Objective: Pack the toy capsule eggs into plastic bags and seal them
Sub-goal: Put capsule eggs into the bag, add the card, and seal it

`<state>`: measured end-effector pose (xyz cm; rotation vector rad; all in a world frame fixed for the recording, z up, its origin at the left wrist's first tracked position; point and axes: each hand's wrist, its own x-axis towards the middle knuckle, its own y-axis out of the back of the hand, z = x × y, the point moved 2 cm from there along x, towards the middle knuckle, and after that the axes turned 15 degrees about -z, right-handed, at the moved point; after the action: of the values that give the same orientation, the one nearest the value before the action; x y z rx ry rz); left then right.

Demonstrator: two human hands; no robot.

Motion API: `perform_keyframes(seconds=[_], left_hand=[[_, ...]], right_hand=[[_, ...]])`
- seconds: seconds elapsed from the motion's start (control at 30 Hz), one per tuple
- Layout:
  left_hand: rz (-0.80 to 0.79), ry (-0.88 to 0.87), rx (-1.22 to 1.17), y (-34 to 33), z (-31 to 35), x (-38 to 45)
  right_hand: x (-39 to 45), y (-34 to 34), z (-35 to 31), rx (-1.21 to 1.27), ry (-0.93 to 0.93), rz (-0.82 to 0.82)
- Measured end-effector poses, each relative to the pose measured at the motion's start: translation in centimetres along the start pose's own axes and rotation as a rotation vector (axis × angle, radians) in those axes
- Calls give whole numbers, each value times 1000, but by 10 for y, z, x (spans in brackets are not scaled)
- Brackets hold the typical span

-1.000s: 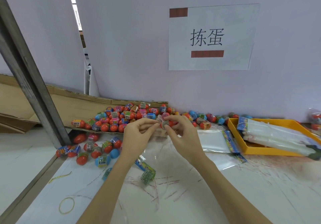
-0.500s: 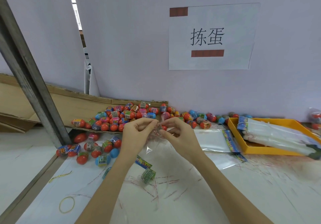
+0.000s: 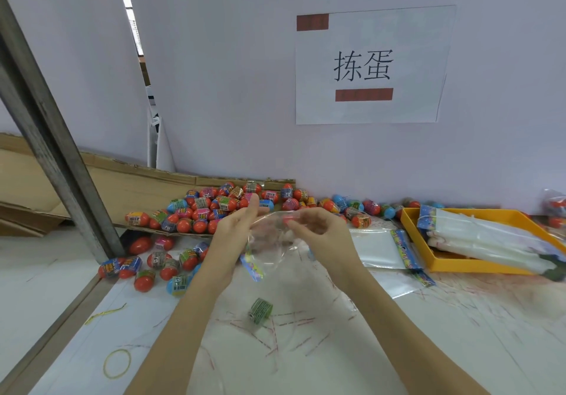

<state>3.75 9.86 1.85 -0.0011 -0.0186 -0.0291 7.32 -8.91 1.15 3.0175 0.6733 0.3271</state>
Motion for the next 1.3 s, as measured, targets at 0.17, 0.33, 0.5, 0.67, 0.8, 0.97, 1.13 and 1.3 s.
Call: perform_keyframes(seconds=[0.17,0.33,0.5,0.67,0.8,0.97,1.13,1.3], left_hand=[[-239,57,-205,1,-2,-2],[-379,-23,-212,-12,-4,-2],[-281,-44,-287,-13,-6,-1],[-258,-59,-274,-11,-6,-1],[-233,-67,-320,-10,-8,3],[-164,-32,-217,-15,-9,3],[-14,-121,613,-18,-9,-4],[118,-284,972,-25,-8,-8]], right_hand=[[1,8,3,144,-62,51],[1,7,7,174,-93,34],[-1,1,7,143,-79,-56],[-1,-2,8,-111,-96,-26],[-1,2,7,-107,-92,-27],[-1,5,2,151,-117,-14],[-1,7,-2,384,-130,-2],[-1,9,-5,235,-61,80]])
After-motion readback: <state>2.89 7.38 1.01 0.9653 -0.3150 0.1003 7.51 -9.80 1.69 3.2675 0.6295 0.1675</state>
